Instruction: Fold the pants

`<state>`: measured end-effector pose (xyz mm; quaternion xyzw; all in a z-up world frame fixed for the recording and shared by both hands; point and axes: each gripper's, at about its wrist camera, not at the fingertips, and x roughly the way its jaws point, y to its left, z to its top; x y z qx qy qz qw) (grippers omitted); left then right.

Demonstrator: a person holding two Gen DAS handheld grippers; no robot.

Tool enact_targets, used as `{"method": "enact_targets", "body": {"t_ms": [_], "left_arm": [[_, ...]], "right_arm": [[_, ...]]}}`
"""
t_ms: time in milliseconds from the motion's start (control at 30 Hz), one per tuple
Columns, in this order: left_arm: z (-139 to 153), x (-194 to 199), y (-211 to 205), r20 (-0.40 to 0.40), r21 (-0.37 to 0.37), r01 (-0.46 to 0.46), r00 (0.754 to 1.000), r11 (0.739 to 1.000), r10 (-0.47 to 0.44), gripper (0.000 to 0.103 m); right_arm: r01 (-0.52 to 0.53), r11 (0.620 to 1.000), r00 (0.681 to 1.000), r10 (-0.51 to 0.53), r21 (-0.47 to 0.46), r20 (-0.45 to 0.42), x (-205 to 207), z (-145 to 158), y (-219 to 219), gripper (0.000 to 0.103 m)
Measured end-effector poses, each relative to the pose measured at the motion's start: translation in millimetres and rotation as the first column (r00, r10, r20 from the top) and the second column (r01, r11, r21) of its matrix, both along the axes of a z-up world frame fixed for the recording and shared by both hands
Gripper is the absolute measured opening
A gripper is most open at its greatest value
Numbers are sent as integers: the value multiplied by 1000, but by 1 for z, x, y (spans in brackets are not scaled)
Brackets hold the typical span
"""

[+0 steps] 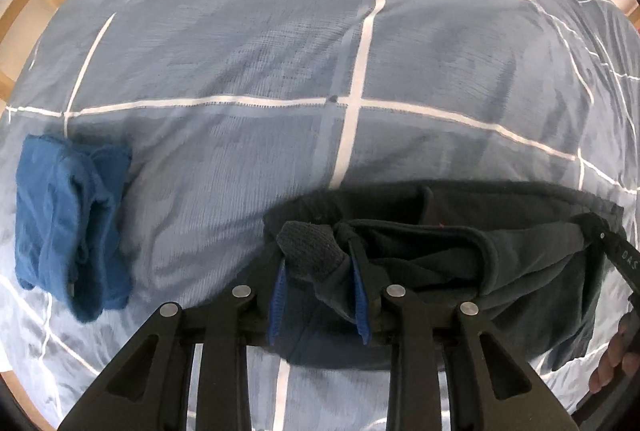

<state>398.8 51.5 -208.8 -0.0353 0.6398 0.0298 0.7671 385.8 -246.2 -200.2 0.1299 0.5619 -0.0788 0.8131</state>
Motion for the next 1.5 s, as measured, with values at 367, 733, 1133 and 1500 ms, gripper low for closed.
{"method": "enact_targets", "body": {"t_ms": [367,733,1133,1500], "left_arm": [[13,17,0,70,103,73,994,992,-80,58],[72,-23,-36,237,209,208,937,955,-256,72],[91,-74,-116,286,97,408,862,908,-418,73],[59,-110,-165,273,22,506,827,862,-492,73]], "right_arm": [[-13,1000,998,13,4,-65,33,-23,9,24],[-76,997,997,76,2,16,-1,39,7,54],[-180,983,977,183,-43,105,-68,68,-22,54],[-280,936,944,308,-212,115,-127,54,-22,54]]}}
